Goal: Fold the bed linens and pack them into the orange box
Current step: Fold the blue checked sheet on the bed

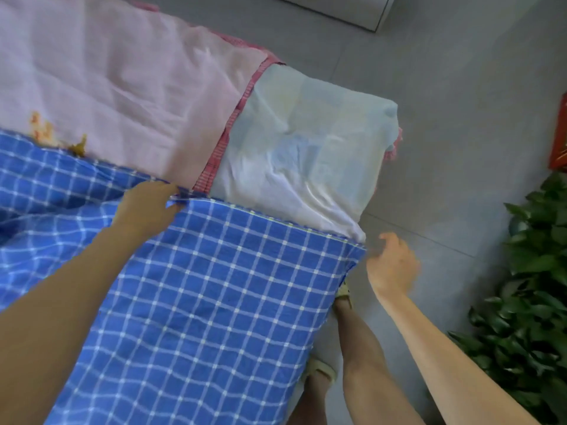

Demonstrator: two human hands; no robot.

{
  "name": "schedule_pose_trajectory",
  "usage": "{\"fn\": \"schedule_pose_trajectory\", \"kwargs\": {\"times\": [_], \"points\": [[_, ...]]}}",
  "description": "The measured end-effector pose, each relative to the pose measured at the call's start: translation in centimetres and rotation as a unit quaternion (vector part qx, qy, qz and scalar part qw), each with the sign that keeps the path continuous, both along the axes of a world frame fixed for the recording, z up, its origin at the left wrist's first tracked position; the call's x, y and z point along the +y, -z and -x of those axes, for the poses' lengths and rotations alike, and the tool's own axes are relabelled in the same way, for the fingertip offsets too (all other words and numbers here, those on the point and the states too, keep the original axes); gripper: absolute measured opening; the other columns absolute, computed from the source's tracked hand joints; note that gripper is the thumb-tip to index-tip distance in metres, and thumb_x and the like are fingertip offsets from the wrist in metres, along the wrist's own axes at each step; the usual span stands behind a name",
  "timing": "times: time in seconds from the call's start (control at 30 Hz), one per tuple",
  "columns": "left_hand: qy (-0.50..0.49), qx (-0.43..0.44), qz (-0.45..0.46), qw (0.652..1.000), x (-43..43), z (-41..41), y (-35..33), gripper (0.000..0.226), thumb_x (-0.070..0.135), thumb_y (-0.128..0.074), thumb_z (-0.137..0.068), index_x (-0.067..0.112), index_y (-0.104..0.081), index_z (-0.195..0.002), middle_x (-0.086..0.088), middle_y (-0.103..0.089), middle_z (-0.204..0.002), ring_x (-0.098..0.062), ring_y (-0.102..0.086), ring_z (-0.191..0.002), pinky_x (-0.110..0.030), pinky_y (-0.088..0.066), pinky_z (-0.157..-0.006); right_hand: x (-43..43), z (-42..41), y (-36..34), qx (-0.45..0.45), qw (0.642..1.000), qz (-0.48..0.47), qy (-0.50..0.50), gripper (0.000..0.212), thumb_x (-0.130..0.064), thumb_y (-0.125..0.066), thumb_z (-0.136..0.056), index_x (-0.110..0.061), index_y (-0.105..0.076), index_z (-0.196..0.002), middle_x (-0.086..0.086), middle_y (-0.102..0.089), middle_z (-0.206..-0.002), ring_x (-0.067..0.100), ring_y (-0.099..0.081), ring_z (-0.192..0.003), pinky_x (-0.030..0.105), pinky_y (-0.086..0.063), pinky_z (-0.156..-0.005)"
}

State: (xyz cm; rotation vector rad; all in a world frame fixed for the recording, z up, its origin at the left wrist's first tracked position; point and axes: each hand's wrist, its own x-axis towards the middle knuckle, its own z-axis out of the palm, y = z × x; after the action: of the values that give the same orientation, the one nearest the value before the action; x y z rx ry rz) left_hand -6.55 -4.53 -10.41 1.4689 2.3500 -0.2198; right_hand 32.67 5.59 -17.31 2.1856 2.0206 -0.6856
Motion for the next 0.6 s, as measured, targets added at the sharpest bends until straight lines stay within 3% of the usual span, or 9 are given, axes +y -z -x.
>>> {"fn": "schedule_pose_trajectory", "kwargs": {"times": [0.07, 0.1, 0.17, 0.27, 0.33, 0.4, 0.47, 0.53, 0.6], "points": [[0.001, 0.023, 0.043, 0.999, -0.5, 1.2, -0.7, 0.033, 0.037, -0.059, -0.085, 0.011, -0.068, -0.102, -0.013, -0.067, -0.105, -0.036, -0.057, -0.102, -0.041, -0.045, -0.080, 0.2, 3.5, -2.8, 0.016, 0.980, -0.150, -0.131, 0.024, -0.005, -0.068, -0.074, -0.007, -0.065, -0.098, 0.014, -0.065, -0.087, 0.038, -0.059, -0.079, 0.042, -0.043, -0.069], [0.015, 0.039, 0.076, 0.996, -0.7, 1.7, -0.8, 0.034, 0.040, -0.056, -0.086, 0.013, -0.067, -0.103, -0.010, -0.067, -0.105, -0.034, -0.056, -0.103, -0.038, -0.045, -0.080, 0.1, 5.9, -4.1, 0.073, 0.966, -0.169, -0.180, 0.018, -0.004, -0.067, -0.075, -0.007, -0.064, -0.092, 0.010, -0.063, -0.081, 0.036, -0.058, -0.074, 0.042, -0.044, -0.066], [0.055, 0.066, 0.141, 0.986, -1.0, 2.7, -1.2, 0.029, 0.037, -0.054, -0.088, 0.018, -0.065, -0.108, -0.003, -0.066, -0.106, -0.028, -0.055, -0.105, -0.034, -0.045, -0.081, -0.8, 11.8, -6.2, 0.198, 0.932, -0.121, -0.280, 0.014, -0.005, -0.070, -0.075, -0.007, -0.063, -0.087, 0.005, -0.060, -0.075, 0.032, -0.058, -0.070, 0.041, -0.049, -0.063], [0.068, 0.081, 0.178, 0.978, -1.8, 4.9, -2.0, 0.026, 0.041, -0.055, -0.086, 0.029, -0.065, -0.108, 0.002, -0.068, -0.103, -0.023, -0.058, -0.103, -0.030, -0.043, -0.081, -3.1, 22.1, -8.3, 0.277, 0.855, 0.015, -0.437, 0.038, -0.014, -0.074, -0.078, -0.004, -0.062, -0.113, 0.009, -0.068, -0.097, 0.032, -0.063, -0.088, 0.042, -0.050, -0.076], [0.079, 0.066, 0.186, 0.977, -2.2, 5.4, -2.6, 0.021, 0.040, -0.052, -0.087, 0.027, -0.065, -0.097, 0.005, -0.066, -0.085, -0.019, -0.059, -0.088, -0.029, -0.042, -0.075, -4.3, 27.6, -8.4, 0.220, 0.815, 0.099, -0.527, 0.045, -0.025, -0.067, -0.086, -0.005, -0.054, -0.124, 0.010, -0.065, -0.107, 0.031, -0.057, -0.100, 0.039, -0.043, -0.084], [0.083, 0.037, 0.196, 0.976, -2.7, 6.2, -3.2, 0.022, 0.036, -0.050, -0.088, 0.022, -0.065, -0.096, 0.009, -0.052, -0.069, -0.015, -0.050, -0.075, -0.026, -0.037, -0.068, -5.0, 31.7, -7.8, 0.161, 0.790, 0.098, -0.584, 0.021, -0.028, -0.062, -0.090, -0.011, -0.055, -0.100, 0.005, -0.060, -0.086, 0.026, -0.051, -0.087, 0.033, -0.037, -0.073], [0.073, 0.011, 0.227, 0.971, -3.7, 7.7, -4.1, 0.023, 0.031, -0.049, -0.090, 0.024, -0.065, -0.104, 0.009, -0.053, -0.070, -0.017, -0.051, -0.075, -0.026, -0.038, -0.069, -4.8, 34.1, -7.4, 0.117, 0.778, 0.076, -0.613, 0.026, -0.019, -0.058, -0.092, -0.014, -0.044, -0.071, 0.000, -0.046, -0.063, 0.019, -0.045, -0.066, 0.027, -0.026, -0.055], [0.067, 0.001, 0.259, 0.964, -5.2, 10.2, -4.9, 0.022, 0.028, -0.049, -0.090, 0.027, -0.063, -0.107, 0.003, -0.059, -0.078, -0.020, -0.053, -0.076, -0.028, -0.043, -0.070, -3.7, 35.6, -7.5, 0.085, 0.774, 0.088, -0.621, 0.022, -0.012, -0.056, -0.091, -0.012, -0.051, -0.070, 0.004, -0.051, -0.063, 0.018, -0.051, -0.061, 0.027, -0.025, -0.053], [0.076, 0.013, 0.289, 0.954, -6.7, 13.1, -6.0, 0.011, 0.029, -0.047, -0.091, 0.030, -0.057, -0.094, 0.001, -0.061, -0.078, -0.021, -0.050, -0.072, -0.029, -0.043, -0.069, -2.0, 36.4, -7.7, 0.056, 0.775, 0.123, -0.618, 0.026, -0.017, -0.057, -0.091, -0.013, -0.047, -0.067, 0.003, -0.048, -0.061, 0.019, -0.049, -0.060, 0.025, -0.028, -0.051]]}}
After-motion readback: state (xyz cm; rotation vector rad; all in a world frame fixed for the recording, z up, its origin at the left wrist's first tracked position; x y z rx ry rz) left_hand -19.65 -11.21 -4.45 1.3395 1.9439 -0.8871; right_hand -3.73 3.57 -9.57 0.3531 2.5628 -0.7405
